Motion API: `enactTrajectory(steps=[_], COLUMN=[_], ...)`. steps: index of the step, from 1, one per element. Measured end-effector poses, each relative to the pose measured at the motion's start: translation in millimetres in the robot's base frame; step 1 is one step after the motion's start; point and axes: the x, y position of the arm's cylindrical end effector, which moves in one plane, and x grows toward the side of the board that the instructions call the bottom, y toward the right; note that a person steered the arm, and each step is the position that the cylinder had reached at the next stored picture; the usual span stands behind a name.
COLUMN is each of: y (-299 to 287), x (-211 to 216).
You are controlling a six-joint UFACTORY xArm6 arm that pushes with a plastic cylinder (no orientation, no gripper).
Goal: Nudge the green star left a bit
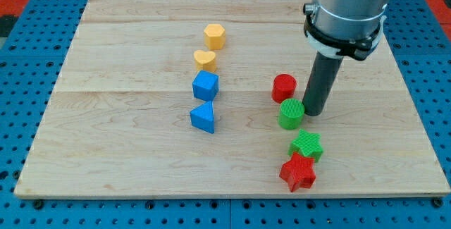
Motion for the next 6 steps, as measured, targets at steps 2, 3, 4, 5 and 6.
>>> enactTrajectory(steps=[2,3,4,5,6], y=[72,31,0,-4,8], x=[65,84,84,84,83])
